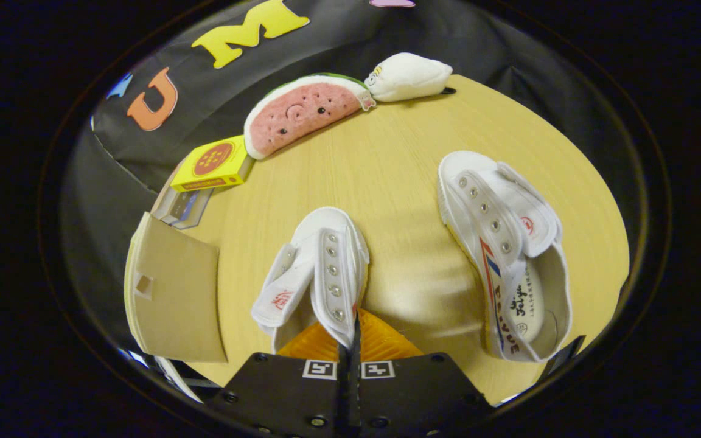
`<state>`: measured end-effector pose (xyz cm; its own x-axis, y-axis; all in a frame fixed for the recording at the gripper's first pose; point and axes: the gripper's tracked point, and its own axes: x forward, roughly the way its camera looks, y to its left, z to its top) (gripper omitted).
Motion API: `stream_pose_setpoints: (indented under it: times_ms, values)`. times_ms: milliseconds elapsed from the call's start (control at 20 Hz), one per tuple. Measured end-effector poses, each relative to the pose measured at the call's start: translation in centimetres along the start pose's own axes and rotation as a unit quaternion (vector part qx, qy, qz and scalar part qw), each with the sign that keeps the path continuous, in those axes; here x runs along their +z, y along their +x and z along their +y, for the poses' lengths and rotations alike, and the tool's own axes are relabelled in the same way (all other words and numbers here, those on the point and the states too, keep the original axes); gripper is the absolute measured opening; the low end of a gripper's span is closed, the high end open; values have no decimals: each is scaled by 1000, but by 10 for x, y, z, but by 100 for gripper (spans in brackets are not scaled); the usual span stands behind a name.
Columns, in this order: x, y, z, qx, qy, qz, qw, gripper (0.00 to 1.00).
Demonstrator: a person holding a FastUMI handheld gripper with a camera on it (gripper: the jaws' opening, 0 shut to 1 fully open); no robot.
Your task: Open the storage box then place both shoes into the box .Put the left shoe in first, then the right shoe, with the right side of both shoes facing outward in a uniform manner.
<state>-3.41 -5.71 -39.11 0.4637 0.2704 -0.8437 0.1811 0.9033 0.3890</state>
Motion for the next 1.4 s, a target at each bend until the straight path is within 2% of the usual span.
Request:
stream_pose_setpoints:
  times_ms: [300,700,900,1050,1400]
  values:
    - [2,-65,65,13,21,-33,999,0]
    - [14,-129,223,55,36,-103,993,0]
    - [-4,-118,304,79,43,-105,990,0]
    - [-23,-94,345,82,48,-98,991,0]
    - [-71,-31,384,60,68,-72,993,0]
